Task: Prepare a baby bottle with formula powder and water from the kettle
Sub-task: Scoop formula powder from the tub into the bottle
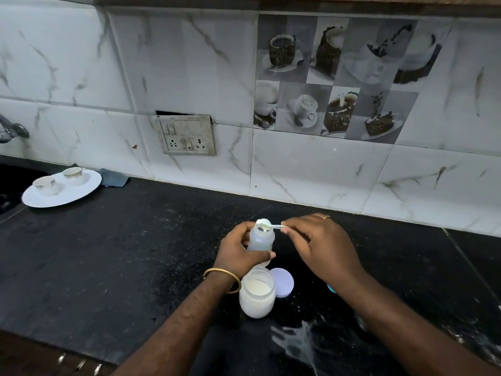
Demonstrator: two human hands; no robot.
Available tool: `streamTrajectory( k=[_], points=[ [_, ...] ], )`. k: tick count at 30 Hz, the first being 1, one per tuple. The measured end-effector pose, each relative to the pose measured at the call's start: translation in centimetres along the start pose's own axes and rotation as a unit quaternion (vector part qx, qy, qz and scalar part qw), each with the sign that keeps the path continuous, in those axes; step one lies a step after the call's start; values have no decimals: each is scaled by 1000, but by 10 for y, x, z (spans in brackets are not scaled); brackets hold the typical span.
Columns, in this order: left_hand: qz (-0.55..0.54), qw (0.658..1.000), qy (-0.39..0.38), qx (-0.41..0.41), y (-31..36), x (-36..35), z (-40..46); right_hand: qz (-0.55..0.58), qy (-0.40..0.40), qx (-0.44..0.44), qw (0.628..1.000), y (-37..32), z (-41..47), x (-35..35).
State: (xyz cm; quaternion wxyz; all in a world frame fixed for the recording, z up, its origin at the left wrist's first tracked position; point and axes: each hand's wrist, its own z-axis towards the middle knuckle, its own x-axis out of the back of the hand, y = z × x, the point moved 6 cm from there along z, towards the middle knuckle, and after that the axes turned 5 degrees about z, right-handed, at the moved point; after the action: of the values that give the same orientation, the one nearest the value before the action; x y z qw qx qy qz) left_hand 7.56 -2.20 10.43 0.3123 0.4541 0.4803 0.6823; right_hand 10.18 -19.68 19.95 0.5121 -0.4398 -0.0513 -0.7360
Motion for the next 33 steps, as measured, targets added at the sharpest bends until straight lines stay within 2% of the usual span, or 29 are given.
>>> streamTrajectory(
  k=[3, 7, 19, 33],
  points=[
    [1, 1000, 4, -1, 0, 0, -1, -71, 8, 68, 995, -1, -8, -3],
    [4, 1000, 1, 1, -2, 0, -1, -91, 20, 89, 992, -2, -13, -4],
    [2, 1000, -7, 4, -1, -2, -1, -91, 37, 69, 993, 4, -19, -3],
    [12, 1000, -17, 6, -3, -3, -2, -86, 4, 16, 996, 8, -19, -7]
  ],
)
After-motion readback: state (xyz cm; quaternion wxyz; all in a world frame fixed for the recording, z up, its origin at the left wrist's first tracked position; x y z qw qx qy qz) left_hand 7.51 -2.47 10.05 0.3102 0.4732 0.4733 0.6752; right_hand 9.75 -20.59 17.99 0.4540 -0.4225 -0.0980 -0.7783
